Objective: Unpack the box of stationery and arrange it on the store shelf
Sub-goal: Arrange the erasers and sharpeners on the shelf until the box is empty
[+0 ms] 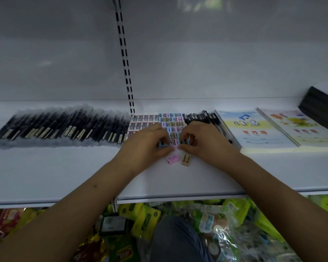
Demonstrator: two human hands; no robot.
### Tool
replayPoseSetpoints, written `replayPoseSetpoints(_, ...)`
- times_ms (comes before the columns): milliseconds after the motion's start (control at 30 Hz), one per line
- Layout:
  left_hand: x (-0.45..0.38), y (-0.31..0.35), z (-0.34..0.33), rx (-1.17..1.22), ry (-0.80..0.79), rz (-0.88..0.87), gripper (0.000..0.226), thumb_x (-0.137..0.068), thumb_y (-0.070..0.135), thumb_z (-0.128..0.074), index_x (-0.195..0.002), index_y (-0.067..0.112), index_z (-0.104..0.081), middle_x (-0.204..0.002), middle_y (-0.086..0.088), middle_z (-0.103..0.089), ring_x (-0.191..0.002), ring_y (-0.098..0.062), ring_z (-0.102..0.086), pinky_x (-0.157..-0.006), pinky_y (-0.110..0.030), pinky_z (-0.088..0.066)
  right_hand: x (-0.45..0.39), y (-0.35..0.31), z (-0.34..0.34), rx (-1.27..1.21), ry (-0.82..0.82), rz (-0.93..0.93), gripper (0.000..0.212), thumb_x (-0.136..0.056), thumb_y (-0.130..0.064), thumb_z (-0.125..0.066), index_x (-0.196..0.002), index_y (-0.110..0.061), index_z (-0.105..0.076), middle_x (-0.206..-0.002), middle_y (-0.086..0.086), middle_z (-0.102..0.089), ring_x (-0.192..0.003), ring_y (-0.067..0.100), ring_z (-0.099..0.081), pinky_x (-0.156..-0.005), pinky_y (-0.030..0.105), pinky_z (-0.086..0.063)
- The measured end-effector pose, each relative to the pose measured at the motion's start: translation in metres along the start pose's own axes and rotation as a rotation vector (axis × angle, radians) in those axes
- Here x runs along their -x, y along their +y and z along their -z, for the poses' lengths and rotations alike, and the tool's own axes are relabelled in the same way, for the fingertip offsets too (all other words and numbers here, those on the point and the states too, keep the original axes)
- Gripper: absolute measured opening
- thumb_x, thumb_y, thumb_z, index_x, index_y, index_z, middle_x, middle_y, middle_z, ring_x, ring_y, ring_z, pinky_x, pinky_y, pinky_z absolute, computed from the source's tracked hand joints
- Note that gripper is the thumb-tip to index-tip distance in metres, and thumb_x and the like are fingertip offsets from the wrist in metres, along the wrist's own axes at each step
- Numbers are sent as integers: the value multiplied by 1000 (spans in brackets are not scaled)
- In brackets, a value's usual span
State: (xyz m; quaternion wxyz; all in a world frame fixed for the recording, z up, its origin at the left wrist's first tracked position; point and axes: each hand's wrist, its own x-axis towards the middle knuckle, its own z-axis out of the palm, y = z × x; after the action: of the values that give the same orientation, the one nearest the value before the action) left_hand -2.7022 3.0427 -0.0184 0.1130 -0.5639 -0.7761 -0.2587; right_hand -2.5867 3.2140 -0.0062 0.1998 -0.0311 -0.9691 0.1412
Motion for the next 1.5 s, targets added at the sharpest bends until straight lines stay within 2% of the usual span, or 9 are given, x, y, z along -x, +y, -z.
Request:
replayPoseSetpoints(167, -12, 4, -2, -62, -16, 13, 20, -85, 39, -71, -82, 23, -60, -87, 12, -49, -74, -9, -49, -62, -34, -49, -1, 4, -3, -11, 8, 22, 17, -80, -28, -78, -87, -16, -67, -85, -6, -53, -71, 7, -51, -67, 22, -41)
replayPoseSetpoints(333, 5, 0, 10, 72, 19, 54, 16, -87, 42, -67, -93, 28, -61, -96, 14, -48, -74, -1, -49, -62, -20, -42, 12, 1, 10, -54, 111, 32, 20, -84, -36, -73, -92, -19, -67, -82, -15, -46, -69, -7, -49, -64, 7, -36)
replayPoseSetpoints(467, 23, 8, 20, 223, -123, 0, 27, -82, 42, -73, -104, 29, -67, -96, 13, -55, -76, -8, -56, -64, -12, -41, 28, -10, 18, -84, -100, 66, 36, -77, -54, -71, -95, -23, -69, -88, -12, -60, -73, 1, -55, -64, 10, -41)
replayPoseSetpoints(667, 21, 13, 17, 253, -183, 29, 14, -83, 21, -79, -96, 23, -76, -85, 13, -63, -76, -2, -59, -64, -9, -44, 32, -8, 12, -176, -83, -31, 28, -77, -28, -82, -101, -24, -68, -85, -15, -63, -75, -1, -60, -69, 4, -44)
replayPoseSetpoints(900, 11, 13, 32, 340, -295, 191, 8, -83, 30, -75, -87, 23, -73, -92, 9, -65, -81, -4, -62, -77, -26, -53, 38, -7, 1, -209, -29, -15, 22, -79, -21, -80, -98, -22, -69, -87, -11, -64, -82, 2, -59, -72, 4, -43)
replayPoseSetpoints(1100, -5, 9, 33, 491, -446, 349, 13, -89, 22, -68, -89, 12, -78, -88, -9, -75, -77, -24, -66, -76, -38, -54, 39, -6, -7, -215, 19, 10, 20, -81, -23, -78, -99, -26, -69, -91, -16, -61, -85, 2, -57, -75, 3, -41)
replayPoseSetpoints(1267, -16, 14, 27, 299, -485, 422, 41, -96, 30, -56, -88, -10, -63, -72, -15, -54, -61, -17, -43, -55, -26, -33, 40, -6, -8, -204, 38, 46, 21, -82, -21, -78, -101, -22, -70, -95, -7, -65, -87, 4, -56, -77, -1, -37)
replayPoseSetpoints(1400, -21, 23, 21, 74, -476, 375, 35, -93, 31, -59, -92, -3, -69, -89, -22, -66, -66, -16, -48, -57, -26, -35, 41, -6, -9, -199, 47, 70, 21, -82, -20, -78, -101, -20, -71, -96, -5, -66, -84, 5, -58, -77, 0, -38)
replayPoseSetpoints(1500, -14, 20, 28, 75, -386, 319, 21, -92, 27, -62, -82, 9, -67, -77, -5, -65, -63, -9, -52, -60, -25, -41, 43, -4, -10, -209, 55, 74, 25, -81, -19, -78, -105, -21, -69, -95, -6, -64, -84, 4, -56, -77, 1, -38)
